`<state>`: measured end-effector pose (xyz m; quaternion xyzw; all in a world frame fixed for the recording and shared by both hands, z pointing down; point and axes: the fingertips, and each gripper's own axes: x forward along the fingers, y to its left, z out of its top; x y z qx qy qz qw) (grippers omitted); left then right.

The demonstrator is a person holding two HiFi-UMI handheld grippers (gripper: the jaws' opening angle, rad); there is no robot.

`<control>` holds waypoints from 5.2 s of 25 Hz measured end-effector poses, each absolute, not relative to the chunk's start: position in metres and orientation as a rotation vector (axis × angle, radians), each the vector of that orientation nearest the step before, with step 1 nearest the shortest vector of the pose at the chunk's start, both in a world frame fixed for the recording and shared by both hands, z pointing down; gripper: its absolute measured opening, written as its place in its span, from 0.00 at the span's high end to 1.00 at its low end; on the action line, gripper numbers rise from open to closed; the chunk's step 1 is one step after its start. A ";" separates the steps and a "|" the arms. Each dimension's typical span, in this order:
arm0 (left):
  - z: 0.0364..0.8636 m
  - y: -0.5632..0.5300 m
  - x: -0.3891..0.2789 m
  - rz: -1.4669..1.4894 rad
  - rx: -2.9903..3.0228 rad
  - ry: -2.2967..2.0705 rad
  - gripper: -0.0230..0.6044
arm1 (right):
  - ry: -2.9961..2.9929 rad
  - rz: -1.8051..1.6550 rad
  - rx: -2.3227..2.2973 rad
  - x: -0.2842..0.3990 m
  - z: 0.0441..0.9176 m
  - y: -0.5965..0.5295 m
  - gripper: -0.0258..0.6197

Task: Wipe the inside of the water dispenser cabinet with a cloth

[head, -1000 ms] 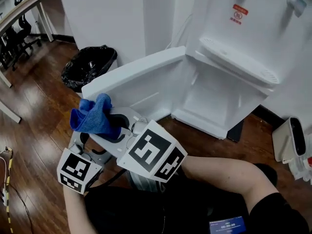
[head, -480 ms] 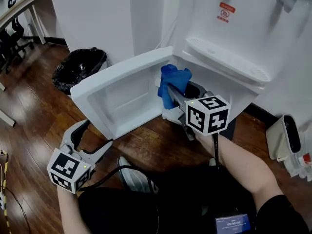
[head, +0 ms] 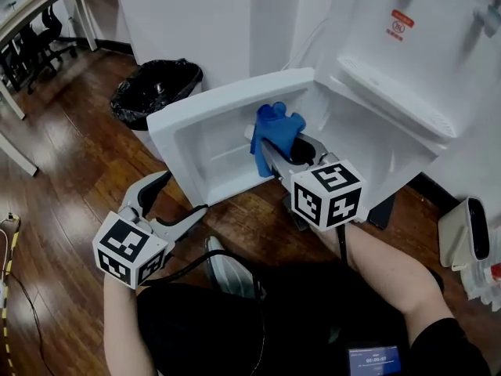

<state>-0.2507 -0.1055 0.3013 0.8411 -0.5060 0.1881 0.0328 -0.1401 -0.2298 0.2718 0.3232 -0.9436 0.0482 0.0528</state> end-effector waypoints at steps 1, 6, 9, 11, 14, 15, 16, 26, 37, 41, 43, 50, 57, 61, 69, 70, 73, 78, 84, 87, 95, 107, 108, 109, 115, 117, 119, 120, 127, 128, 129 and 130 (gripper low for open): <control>0.301 -0.106 -0.250 0.579 2.590 -1.555 0.36 | -2.912 0.127 0.880 -0.161 0.267 -0.212 0.74; 0.306 -0.105 -0.255 0.700 2.610 -1.593 0.36 | -3.040 -0.018 0.415 -0.243 0.246 -0.126 0.74; 0.307 -0.103 -0.256 0.703 2.620 -1.579 0.33 | -2.994 -0.097 0.267 -0.273 0.256 -0.101 0.74; 0.307 -0.103 -0.255 0.676 2.615 -1.572 0.32 | -2.961 -0.089 0.227 -0.283 0.268 -0.099 0.74; 0.306 -0.104 -0.251 0.671 2.604 -1.568 0.29 | -2.923 -0.059 0.285 -0.278 0.290 -0.115 0.74; 0.305 -0.104 -0.249 0.669 2.603 -1.565 0.29 | -2.909 -0.041 0.344 -0.270 0.296 -0.127 0.74; 0.304 -0.104 -0.249 0.670 2.607 -1.564 0.29 | -2.892 -0.016 0.423 -0.260 0.302 -0.141 0.74; 0.306 -0.104 -0.250 0.649 2.601 -1.552 0.29 | -2.724 -0.036 1.371 -0.110 0.314 -0.276 0.74; 0.295 -0.103 -0.247 0.562 2.581 -1.563 0.28 | -2.921 -0.290 0.762 -0.269 0.329 -0.157 0.74; 0.295 -0.107 -0.246 0.546 2.577 -1.569 0.26 | -2.905 -0.198 0.839 -0.248 0.352 -0.187 0.74; 0.295 -0.109 -0.248 0.543 2.573 -1.576 0.26 | -2.885 -0.194 0.934 -0.225 0.357 -0.212 0.74; 0.299 -0.109 -0.247 0.575 2.551 -1.583 0.26 | -2.644 -0.140 1.347 -0.149 0.377 -0.269 0.74; 0.298 -0.110 -0.248 0.548 2.550 -1.580 0.26 | -2.663 0.058 1.386 -0.160 0.391 -0.261 0.75; 0.297 -0.111 -0.248 0.549 2.548 -1.590 0.26 | -2.727 0.007 1.069 -0.226 0.409 -0.216 0.75; 0.297 -0.113 -0.250 0.549 2.541 -1.610 0.25 | -2.757 -0.218 0.729 -0.263 0.440 -0.185 0.74; 0.297 -0.114 -0.250 0.544 2.537 -1.611 0.25 | -2.710 -0.283 0.791 -0.250 0.443 -0.198 0.74; 0.311 -0.107 -0.235 0.598 2.559 -1.470 0.29 | -2.568 -0.343 1.043 -0.199 0.449 -0.241 0.74; 0.334 -0.098 -0.214 0.917 2.726 -1.369 0.30 | -2.433 -0.256 1.245 -0.140 0.449 -0.282 0.74; 0.309 -0.109 -0.244 0.616 2.599 -1.552 0.30 | -2.377 -0.253 1.221 -0.130 0.453 -0.273 0.74; 0.307 -0.111 -0.255 0.611 2.542 -1.614 0.30 | -2.317 -0.231 1.193 -0.117 0.455 -0.271 0.74; 0.272 -0.111 -0.268 0.370 2.548 -1.710 0.31 | -2.347 0.148 1.427 -0.036 0.396 -0.294 0.74; 0.244 -0.105 -0.303 0.216 2.451 -1.900 0.32 | -2.966 0.038 1.279 -0.146 0.156 -0.225 0.74; 0.234 -0.102 -0.313 0.129 2.418 -1.943 0.32 | -2.995 -0.018 1.220 -0.165 0.148 -0.215 0.74; 0.221 -0.097 -0.324 0.010 2.376 -1.996 0.32 | -3.015 -0.059 1.159 -0.184 0.144 -0.205 0.74; 0.146 -0.045 -0.393 -0.779 2.094 -2.267 0.45 | -3.017 -0.106 0.827 -0.290 0.184 -0.155 0.74; 0.145 -0.044 -0.393 -0.749 2.085 -2.306 0.45 | -2.980 -0.098 0.774 -0.311 0.215 -0.146 0.74; 0.144 -0.047 -0.388 -0.711 2.115 -2.304 0.45 | -2.922 -0.061 0.740 -0.326 0.258 -0.143 0.74; 0.144 -0.049 -0.385 -0.707 2.138 -2.290 0.45 | -2.890 -0.044 0.726 -0.332 0.282 -0.142 0.74; 0.143 -0.052 -0.376 -0.696 2.205 -2.271 0.50 | -2.608 -0.042 0.681 -0.323 0.455 -0.178 0.74; 0.143 -0.053 -0.374 -0.692 2.213 -2.264 0.50 | -2.569 -0.036 0.706 -0.311 0.473 -0.189 0.74; 0.144 -0.055 -0.371 -0.681 2.227 -2.255 0.50 | -2.542 -0.033 0.733 -0.298 0.484 -0.199 0.74; 0.145 -0.057 -0.369 -0.666 2.243 -2.244 0.50 | -2.528 -0.042 0.752 -0.286 0.490 -0.208 0.74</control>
